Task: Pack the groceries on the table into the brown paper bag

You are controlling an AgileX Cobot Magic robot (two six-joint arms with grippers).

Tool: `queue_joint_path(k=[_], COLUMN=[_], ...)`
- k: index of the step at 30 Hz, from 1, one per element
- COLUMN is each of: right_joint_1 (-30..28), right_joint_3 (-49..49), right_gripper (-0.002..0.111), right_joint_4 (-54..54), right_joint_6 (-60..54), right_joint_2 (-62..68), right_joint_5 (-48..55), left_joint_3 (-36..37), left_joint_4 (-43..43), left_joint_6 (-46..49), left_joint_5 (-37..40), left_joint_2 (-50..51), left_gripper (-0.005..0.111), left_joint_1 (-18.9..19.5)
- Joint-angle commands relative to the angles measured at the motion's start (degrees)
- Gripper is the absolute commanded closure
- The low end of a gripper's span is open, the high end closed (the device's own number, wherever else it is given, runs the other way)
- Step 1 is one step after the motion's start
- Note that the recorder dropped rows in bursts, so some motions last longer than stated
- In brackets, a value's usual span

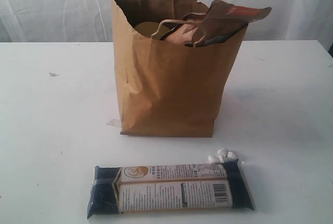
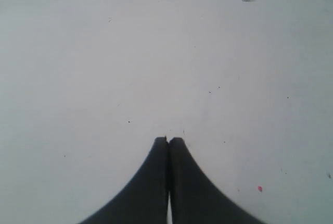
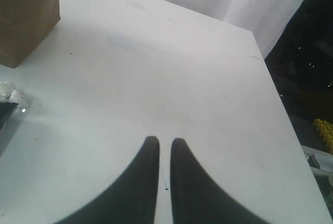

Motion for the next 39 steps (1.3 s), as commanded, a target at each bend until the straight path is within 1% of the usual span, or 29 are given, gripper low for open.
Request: queue_joint_path(k=[1, 3, 5, 7, 8, 9, 10, 13, 14, 16, 19, 21, 23, 25, 26, 27, 28, 29, 30, 32, 34, 35, 36, 38, 39], right_joint_1=[0.18, 0.18, 0.18, 0.18, 0.18, 0.18, 0.18, 0.18, 0.18, 0.18, 0.18, 0.18, 0.18, 0.18, 0.18, 0.18, 0.18, 0.18, 0.18, 0.18, 0.18, 0.18, 0.18, 0.18, 0.18], right_joint_3=[0.1, 0.1, 0.1, 0.1, 0.1, 0.1, 0.1, 0.1, 0.1, 0.1, 0.1, 0.1, 0.1, -0.2, -1.78, -4.27, -7.22, -9.67, -12.64, -17.66, -22.48, -24.37, -25.6, -25.81, -25.21], right_gripper=[0.1, 0.1, 0.1, 0.1, 0.1, 0.1, 0.1, 0.1, 0.1, 0.1, 0.1, 0.1, 0.1, 0.1, 0.1, 0.1, 0.1, 0.1, 0.1, 0.1, 0.1, 0.1, 0.1, 0.1, 0.1], right_joint_4=[0.0, 0.0, -2.95, -2.24, 6.34, 12.74, 24.44, 37.08, 39.72, 40.74, 40.5, 40.64, 42.11, 42.23, 42.12, 42.03, 42.03, 41.19, 39.25, 32.75, 23.29, 19.58, 15.99, 15.99, 15.89], right_joint_6=[0.18, 0.18, -4.25, -4.98, -2.95, -0.39, 4.71, 11.68, 15.33, 20.39, 22.3, 25.27, 38.98, 61.77, 72.64, 80.01, 80.4, 77.42, 70.25, 49.33, 17.47, 4.94, -10.55, -25.2, -29.9], right_joint_2=[-0.23, -0.23, -0.23, -0.23, -0.23, -0.23, -0.23, -0.23, -0.23, -0.23, -0.23, -0.23, -0.23, -0.23, -0.23, -0.23, -0.23, -0.23, -0.11, 1.74, 4.63, 6.21, 9.22, 14.32, 18.54], right_joint_5=[-0.83, -0.83, -1.31, -3.71, -7.89, -10.04, -14.95, -29.14, -31.29, -32.13, -34.79, -43.75, -58.88, -73.96, -78.08, -80.73, -80.89, -79.87, -77.24, -68.79, -54.75, -47.35, -36.48, -26.34, -21.18], left_joint_3=[0.0, 0.0, 0.0, 0.0, 0.0, 0.0, 0.0, 0.0, 0.0, 0.0, 0.0, 0.0, 0.0, 0.0, 0.0, 0.0, 0.0, 0.0, 0.0, 0.0, 0.0, 0.0, 0.0, 0.0, 0.0], left_joint_4=[-0.05, -0.05, -0.05, -0.05, -0.05, -0.05, -0.05, -0.05, -0.05, -0.05, -0.05, -0.05, -0.05, -0.05, -0.05, -0.05, -0.05, -0.05, -0.05, -0.05, -0.05, -0.05, -0.05, -0.05, -0.05], left_joint_6=[0.33, 0.33, 0.33, 0.33, 0.33, 0.33, 0.33, 0.33, 0.33, 0.33, 0.33, 0.33, 0.33, 0.33, 0.33, 0.33, 0.33, 0.33, 0.33, 0.33, 0.33, 0.33, 0.33, 0.33, 0.33], left_joint_5=[-0.26, -0.26, -0.26, -0.26, -0.26, -0.26, -0.26, -0.26, -0.26, -0.26, -0.26, -0.26, -0.26, -0.26, -0.26, -0.26, -0.26, -0.26, -0.26, -0.26, -0.26, -0.26, -0.26, -0.26, -0.26], left_joint_2=[-0.28, -0.28, -0.28, -0.28, -0.28, -0.28, -0.28, -0.28, -0.28, -0.28, -0.28, -0.28, -0.28, -0.28, -0.28, -0.28, -0.28, -0.28, -0.28, -0.28, -0.28, -0.28, -0.28, -0.28, -0.28], left_gripper=[0.107, 0.107, 0.107, 0.107, 0.107, 0.107, 0.107, 0.107, 0.107, 0.107, 0.107, 0.107, 0.107, 0.107, 0.107, 0.107, 0.107, 0.107, 0.107, 0.107, 0.107, 0.107, 0.107, 0.107, 0.107], left_joint_1=[-0.42, -0.42, -0.42, -0.42, -0.42, -0.42, -0.42, -0.42, -0.42, -0.42, -0.42, -0.42, -0.42, -0.42, -0.42, -0.42, -0.42, -0.42, -0.42, -0.42, -0.42, -0.42, -0.42, -0.42, -0.42])
